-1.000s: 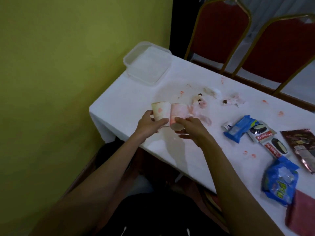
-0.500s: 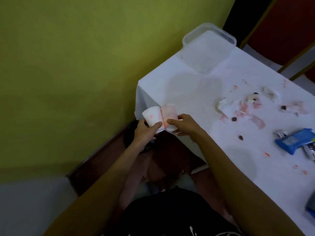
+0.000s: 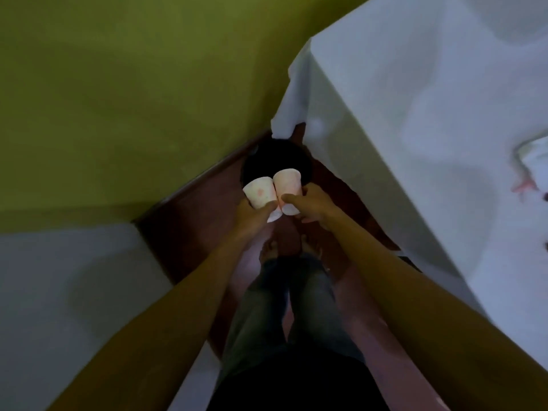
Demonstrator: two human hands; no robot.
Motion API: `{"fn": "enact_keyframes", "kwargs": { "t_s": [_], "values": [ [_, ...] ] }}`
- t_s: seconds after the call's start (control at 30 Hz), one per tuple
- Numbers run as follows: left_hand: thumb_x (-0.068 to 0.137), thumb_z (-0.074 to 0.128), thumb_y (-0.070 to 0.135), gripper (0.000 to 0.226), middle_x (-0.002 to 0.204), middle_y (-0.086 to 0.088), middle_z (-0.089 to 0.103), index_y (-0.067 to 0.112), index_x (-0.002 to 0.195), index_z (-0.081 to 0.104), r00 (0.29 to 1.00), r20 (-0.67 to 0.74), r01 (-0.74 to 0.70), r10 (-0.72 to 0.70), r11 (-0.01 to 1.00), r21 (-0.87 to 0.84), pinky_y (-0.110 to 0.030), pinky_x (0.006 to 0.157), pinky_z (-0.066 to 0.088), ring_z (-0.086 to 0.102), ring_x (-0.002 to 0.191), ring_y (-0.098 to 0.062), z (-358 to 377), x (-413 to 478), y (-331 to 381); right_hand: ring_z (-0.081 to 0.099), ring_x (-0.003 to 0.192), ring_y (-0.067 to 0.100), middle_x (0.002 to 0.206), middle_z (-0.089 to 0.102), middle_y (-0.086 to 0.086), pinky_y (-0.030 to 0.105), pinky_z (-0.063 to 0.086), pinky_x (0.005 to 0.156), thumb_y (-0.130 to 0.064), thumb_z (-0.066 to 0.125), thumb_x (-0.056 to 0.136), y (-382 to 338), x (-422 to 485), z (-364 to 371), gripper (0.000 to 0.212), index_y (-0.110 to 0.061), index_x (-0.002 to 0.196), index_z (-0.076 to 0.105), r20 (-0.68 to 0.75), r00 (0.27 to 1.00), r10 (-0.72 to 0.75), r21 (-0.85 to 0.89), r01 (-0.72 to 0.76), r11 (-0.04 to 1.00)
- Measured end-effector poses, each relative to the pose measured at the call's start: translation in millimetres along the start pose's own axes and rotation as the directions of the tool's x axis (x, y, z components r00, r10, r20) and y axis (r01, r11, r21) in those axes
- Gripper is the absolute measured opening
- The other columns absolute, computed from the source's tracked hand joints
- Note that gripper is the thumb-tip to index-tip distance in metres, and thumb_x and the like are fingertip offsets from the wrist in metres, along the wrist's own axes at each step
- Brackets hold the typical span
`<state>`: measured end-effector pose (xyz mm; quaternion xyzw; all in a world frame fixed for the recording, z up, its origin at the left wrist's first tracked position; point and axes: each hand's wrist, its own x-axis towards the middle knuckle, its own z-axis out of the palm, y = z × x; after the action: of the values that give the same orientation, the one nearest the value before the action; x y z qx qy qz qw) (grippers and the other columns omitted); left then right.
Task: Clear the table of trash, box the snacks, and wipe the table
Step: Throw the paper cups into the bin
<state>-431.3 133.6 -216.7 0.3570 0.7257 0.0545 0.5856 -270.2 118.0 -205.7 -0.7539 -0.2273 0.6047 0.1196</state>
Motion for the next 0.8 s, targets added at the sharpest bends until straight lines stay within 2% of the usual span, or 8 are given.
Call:
{"fn": "enact_keyframes", "kwargs": {
  "t_s": [0.13,0.23,0.33,0.47,0.53,0.6,0.7,0.8],
  "values": [
    [0.083,0.078,0.031,0.060,0.128,-0.011,0.064,0.006,0.134,0.057,0.999,-0.016,0.052,-0.052,0.999,-0.001,-0.032,0.077,0.048,0.065,0.107,-0.026,17,71,-37,0.059,0.122,0.033,0.147,0.050,0.013,0.047,0.057,0.093,-0.044,0.075,0.083,22,79,24,0.088,-0.011,0.152,0.032,0.025,0.998,0.051,-0.017,-0.050,0.999],
    [0.083,0.077,0.035,0.061,0.129,-0.008,0.063,0.009,0.135,0.056,0.996,-0.035,0.084,-0.084,0.996,-0.014,-0.032,0.079,0.048,0.064,0.111,-0.028,38,123,-57,0.058,0.123,0.033,0.145,0.052,0.012,0.050,0.055,0.096,-0.042,0.074,0.084,44,134,37,0.083,-0.012,0.151,0.035,-0.012,0.999,0.033,-0.015,-0.033,0.999],
    [0.082,0.075,0.044,0.073,0.133,-0.008,0.060,0.011,0.142,0.048,0.995,-0.057,0.083,-0.086,0.996,-0.044,-0.036,0.085,0.049,0.061,0.115,-0.029,62,177,-75,0.057,0.123,0.033,0.143,0.053,0.012,0.049,0.054,0.097,-0.041,0.071,0.086,67,187,46,0.076,-0.016,0.149,0.038,-0.069,0.997,0.034,-0.005,-0.035,0.999],
    [0.071,0.068,0.060,0.098,0.140,-0.014,0.053,0.011,0.149,0.033,0.997,-0.056,0.051,-0.055,0.996,-0.072,-0.052,0.090,0.055,0.059,0.116,-0.036,91,237,-94,0.056,0.124,0.032,0.143,0.053,0.013,0.040,0.051,0.097,-0.039,0.066,0.091,86,248,59,0.068,-0.012,0.148,0.041,-0.110,0.994,0.009,-0.014,-0.010,1.000],
    [0.084,0.062,0.057,0.090,0.144,-0.016,0.049,0.009,0.152,0.027,0.998,-0.062,0.031,-0.031,1.000,-0.001,-0.048,0.092,0.053,0.056,0.120,-0.038,98,250,-94,0.056,0.124,0.032,0.141,0.055,0.011,0.033,0.047,0.089,-0.039,0.061,0.095,90,270,64,0.060,-0.012,0.146,0.044,-0.108,0.994,-0.029,-0.023,0.026,0.999],
    [0.094,0.056,0.050,0.078,0.140,-0.019,0.051,0.004,0.151,0.029,0.998,-0.065,0.023,-0.018,0.996,0.084,-0.045,0.088,0.054,0.058,0.117,-0.039,100,262,-97,0.058,0.120,0.031,0.134,0.058,0.010,0.032,0.043,0.082,-0.039,0.056,0.098,90,281,66,0.053,-0.012,0.142,0.048,-0.112,0.993,-0.045,-0.036,0.041,0.999],
    [0.097,0.057,0.040,0.066,0.132,-0.019,0.057,0.005,0.148,0.033,0.999,-0.008,-0.032,0.034,0.990,0.136,-0.048,0.082,0.056,0.062,0.106,-0.038,98,255,-97,0.062,0.110,0.030,0.122,0.064,0.011,0.031,0.044,0.077,-0.036,0.053,0.100,85,277,63,0.039,-0.010,0.129,0.057,-0.160,0.985,-0.059,-0.017,0.057,0.998],
    [0.098,0.055,0.022,0.050,0.125,-0.016,0.060,0.006,0.143,0.041,0.997,-0.019,-0.069,0.074,0.980,0.187,-0.044,0.079,0.054,0.062,0.094,-0.029,85,226,-75,0.062,0.107,0.031,0.120,0.064,0.011,0.031,0.046,0.077,-0.033,0.051,0.101,72,243,50,0.034,-0.010,0.125,0.060,-0.192,0.979,-0.066,-0.021,0.064,0.998]
  ]
}}
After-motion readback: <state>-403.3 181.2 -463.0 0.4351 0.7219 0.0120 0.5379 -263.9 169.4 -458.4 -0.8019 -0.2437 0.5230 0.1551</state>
